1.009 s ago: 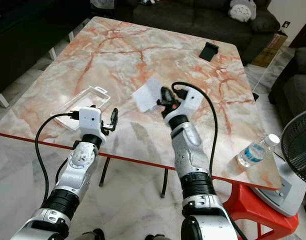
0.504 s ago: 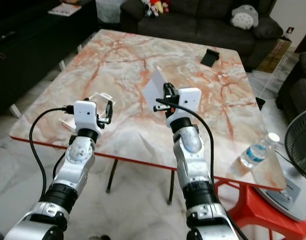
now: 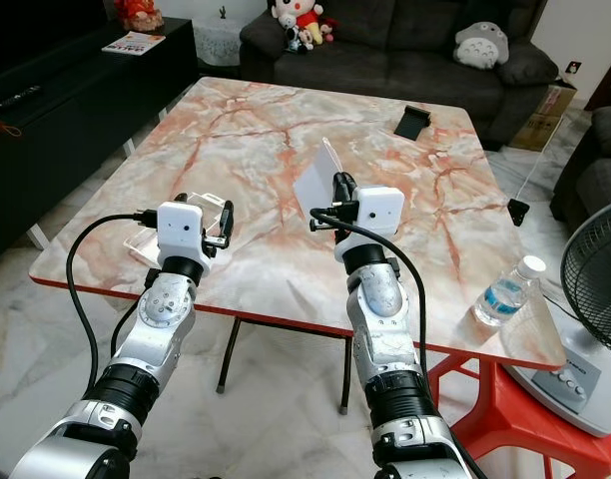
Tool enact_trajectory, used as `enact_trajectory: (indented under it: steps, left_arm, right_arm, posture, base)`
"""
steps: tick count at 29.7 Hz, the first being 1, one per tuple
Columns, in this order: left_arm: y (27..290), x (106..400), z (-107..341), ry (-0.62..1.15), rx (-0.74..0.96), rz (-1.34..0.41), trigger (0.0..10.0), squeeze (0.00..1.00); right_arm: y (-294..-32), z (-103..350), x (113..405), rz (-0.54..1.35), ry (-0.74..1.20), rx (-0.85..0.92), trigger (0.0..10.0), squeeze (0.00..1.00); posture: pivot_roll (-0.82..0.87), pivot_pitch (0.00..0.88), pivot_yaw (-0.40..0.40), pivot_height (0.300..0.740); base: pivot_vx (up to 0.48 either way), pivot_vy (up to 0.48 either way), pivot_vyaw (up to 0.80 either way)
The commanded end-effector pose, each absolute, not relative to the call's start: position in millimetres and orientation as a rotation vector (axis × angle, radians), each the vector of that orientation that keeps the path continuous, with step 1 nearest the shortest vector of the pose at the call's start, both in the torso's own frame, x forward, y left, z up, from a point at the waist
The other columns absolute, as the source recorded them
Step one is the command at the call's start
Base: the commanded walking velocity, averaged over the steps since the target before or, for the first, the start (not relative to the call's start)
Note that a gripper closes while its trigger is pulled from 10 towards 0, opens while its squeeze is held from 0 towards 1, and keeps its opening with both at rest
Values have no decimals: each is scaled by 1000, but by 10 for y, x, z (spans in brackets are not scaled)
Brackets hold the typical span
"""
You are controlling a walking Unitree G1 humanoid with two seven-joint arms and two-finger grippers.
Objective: Picking trash to rubbish bin
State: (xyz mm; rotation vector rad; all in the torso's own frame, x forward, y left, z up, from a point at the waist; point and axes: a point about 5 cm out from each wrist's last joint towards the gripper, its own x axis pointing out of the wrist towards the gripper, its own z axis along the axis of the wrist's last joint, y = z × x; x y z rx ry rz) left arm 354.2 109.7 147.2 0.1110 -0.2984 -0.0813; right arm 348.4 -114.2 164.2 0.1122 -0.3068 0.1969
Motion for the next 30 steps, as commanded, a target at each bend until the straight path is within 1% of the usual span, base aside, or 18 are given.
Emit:
enact_trajectory:
  steps: [1, 30]
  left_arm:
    - [1051, 3562, 1527, -320, 118, -98, 10000, 0]
    - [1087, 3559, 1458, -303, 115, -73, 10000, 0]
  right_arm:
    - [-1159, 1664, 3497, 190, -315, 109, 10000, 0]
    - [-1372, 1624, 3492, 140, -301, 96, 10000, 0]
  posture:
    - [-134, 0, -40, 740]
    - [-138, 0, -61, 740]
  base:
    - [0, 0, 0]
    - [0, 0, 0]
